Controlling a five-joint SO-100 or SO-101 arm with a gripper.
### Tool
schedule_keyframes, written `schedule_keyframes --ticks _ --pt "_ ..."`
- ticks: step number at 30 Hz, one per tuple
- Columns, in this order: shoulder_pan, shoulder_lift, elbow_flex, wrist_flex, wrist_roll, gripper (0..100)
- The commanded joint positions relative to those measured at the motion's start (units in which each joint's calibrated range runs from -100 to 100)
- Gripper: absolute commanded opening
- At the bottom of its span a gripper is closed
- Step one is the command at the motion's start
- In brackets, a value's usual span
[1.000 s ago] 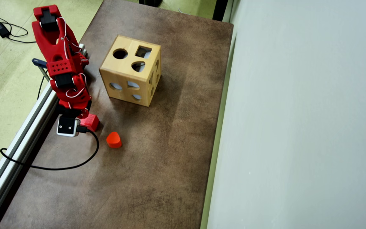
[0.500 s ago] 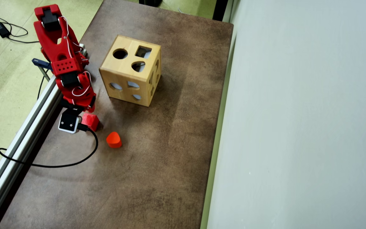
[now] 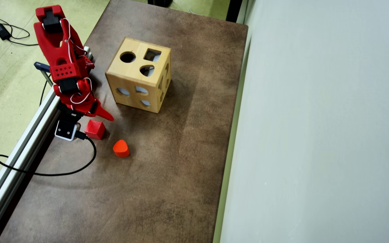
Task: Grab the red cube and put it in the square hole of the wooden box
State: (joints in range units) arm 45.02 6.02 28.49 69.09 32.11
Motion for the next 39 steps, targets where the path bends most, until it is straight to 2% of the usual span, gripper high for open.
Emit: schedule_keyframes --ticks 1,29,39 --pt "0.22 3.62 -3.17 -1.74 -0.15 43" --pt "0.82 19.76 -14.09 -1.82 0.0 42" --pt "0.82 18.82 -14.09 -6.8 -0.15 23"
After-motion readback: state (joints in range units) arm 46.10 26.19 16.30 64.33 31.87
